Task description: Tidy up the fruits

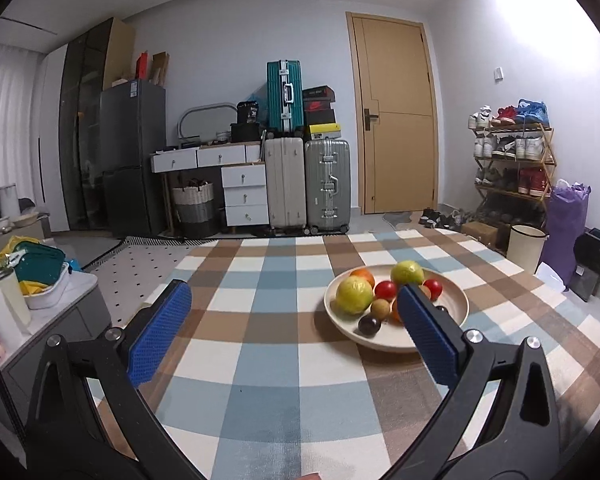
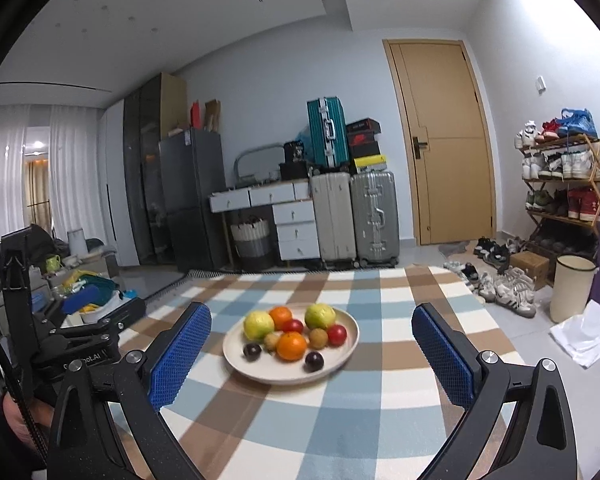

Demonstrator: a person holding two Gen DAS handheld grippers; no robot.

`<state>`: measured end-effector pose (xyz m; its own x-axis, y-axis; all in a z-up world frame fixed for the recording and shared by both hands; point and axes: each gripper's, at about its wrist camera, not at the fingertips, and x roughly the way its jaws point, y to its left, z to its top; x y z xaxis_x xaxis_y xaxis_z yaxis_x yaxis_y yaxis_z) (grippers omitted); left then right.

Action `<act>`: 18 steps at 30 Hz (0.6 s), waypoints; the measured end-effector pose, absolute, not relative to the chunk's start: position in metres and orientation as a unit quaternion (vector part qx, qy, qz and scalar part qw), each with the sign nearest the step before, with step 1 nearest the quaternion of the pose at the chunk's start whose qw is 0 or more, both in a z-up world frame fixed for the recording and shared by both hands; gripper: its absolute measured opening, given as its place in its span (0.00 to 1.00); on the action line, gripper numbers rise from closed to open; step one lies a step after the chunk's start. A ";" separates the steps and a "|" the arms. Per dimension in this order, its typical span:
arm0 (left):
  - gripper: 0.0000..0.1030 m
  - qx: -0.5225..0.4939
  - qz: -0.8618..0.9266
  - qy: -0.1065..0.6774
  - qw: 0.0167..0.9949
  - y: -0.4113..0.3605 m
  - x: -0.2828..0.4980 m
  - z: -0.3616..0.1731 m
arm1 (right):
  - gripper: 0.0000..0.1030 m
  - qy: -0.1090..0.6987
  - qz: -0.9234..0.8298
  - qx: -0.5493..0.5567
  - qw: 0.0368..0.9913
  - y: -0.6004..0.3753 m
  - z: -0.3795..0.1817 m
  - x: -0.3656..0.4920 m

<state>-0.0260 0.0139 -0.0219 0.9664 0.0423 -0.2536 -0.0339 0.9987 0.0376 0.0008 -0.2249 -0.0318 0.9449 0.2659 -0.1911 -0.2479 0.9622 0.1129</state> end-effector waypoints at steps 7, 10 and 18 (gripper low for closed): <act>1.00 -0.005 0.011 0.157 0.988 0.024 -0.001 -0.042 | 0.99 0.073 0.108 0.023 0.991 -0.226 -0.047 0.004; 1.00 0.001 0.010 0.164 0.986 0.020 0.006 -0.043 | 0.99 0.097 0.105 0.023 0.989 -0.225 -0.051 0.013; 1.00 -0.001 0.009 0.162 0.987 0.021 0.009 -0.046 | 0.99 0.146 0.110 -0.020 0.983 -0.209 -0.062 0.031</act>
